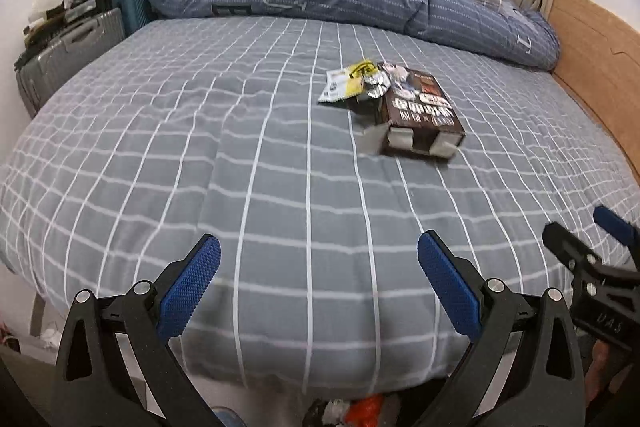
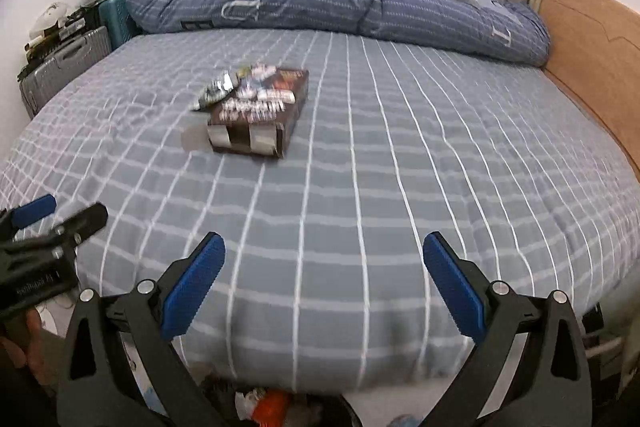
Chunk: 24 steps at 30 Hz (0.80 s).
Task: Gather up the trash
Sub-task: 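Move both grippers back over the bed toward the cookie box and snack packet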
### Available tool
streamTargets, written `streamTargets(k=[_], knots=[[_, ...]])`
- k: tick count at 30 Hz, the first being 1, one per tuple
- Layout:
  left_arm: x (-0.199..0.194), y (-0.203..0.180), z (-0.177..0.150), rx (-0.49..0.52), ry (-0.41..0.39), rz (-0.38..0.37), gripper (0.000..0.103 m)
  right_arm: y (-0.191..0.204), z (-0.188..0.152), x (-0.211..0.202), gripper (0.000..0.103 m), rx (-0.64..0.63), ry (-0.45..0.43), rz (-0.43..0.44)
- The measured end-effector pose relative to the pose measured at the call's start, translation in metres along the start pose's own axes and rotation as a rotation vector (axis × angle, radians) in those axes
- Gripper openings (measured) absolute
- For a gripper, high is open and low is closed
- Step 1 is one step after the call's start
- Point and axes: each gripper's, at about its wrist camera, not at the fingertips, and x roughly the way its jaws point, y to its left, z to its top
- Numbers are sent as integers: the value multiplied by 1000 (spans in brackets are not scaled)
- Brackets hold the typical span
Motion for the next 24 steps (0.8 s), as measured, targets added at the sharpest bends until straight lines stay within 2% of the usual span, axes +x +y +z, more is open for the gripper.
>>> streamTargets(k=[11, 19, 24], knots=[[27, 24, 51, -40, -29, 10, 97, 25, 54, 43, 95, -8, -18, 31], [53, 45, 75, -69, -20, 11, 97, 39, 81, 82, 95, 1, 11, 38], [69, 53, 85, -54, -8, 23, 97, 53, 98, 110, 95, 2, 55, 57]])
